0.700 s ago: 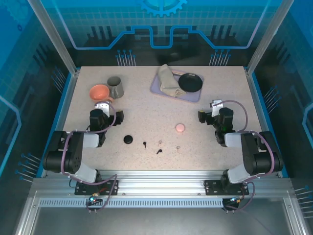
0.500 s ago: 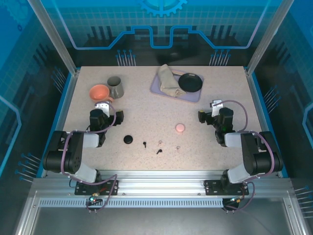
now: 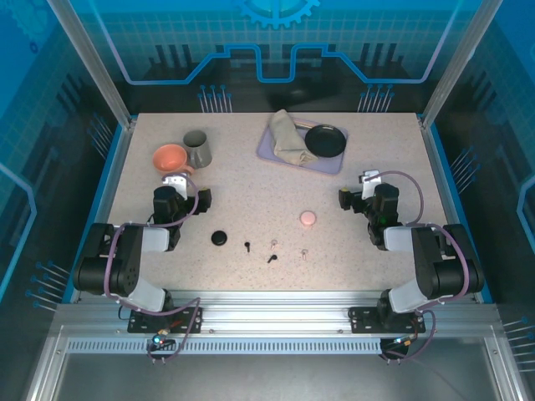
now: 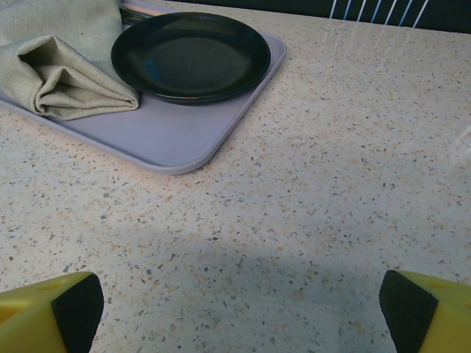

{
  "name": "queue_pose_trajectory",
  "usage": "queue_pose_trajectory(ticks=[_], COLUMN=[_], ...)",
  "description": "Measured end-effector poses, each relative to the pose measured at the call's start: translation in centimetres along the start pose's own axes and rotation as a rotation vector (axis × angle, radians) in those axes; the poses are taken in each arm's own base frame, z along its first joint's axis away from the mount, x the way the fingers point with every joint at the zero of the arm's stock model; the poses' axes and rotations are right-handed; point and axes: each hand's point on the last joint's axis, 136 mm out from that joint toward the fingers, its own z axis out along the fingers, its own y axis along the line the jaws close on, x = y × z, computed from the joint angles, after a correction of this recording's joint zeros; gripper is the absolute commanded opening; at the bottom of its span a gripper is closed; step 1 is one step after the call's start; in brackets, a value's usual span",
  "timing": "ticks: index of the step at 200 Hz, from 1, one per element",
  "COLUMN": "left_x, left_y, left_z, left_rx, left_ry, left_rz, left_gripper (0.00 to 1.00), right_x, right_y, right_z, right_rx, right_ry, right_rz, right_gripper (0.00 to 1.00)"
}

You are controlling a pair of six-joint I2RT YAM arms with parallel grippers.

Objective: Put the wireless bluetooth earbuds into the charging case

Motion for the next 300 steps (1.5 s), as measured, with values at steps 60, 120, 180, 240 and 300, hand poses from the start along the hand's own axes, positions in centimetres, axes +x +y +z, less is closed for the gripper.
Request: queue_pose_trajectory(ticks=[60, 120, 180, 240, 300], left_x=[-5.6, -12.6, -7.5, -5.3, -4.6], left_y=[0.7, -1.1, -8.1, -11.2, -10.8], left_z=[-4.3, -9.0, -9.7, -10.5, -10.8], left_rx=[-0.071, -0.006, 0.207, 0.274, 0.258], left_ry=[-0.102, -0.094, 0.191, 0.292, 0.302], left_rz=[-0.069, -0.392, -0.598, -0.613, -0.612], left_gripper=[0.99, 0.99, 0.99, 0.99, 0.99], right_x=[-4.4, -8.6, -6.5, -1.2, 2.2], right_y=[-1.6, -1.1, 7.1, 13.7, 16.5], right_z=[0.6, -2.9, -7.3, -8.3, -5.5], right_rx=[-0.012, -0.033, -0.19, -0.25, -0.193], right_ry=[0.074, 0.26, 0.593, 0.903, 1.072], right_rz=[0.079, 0.195, 0.161, 0.026, -0.129], right_gripper=[1.0, 1.0, 1.0, 1.0, 0.99])
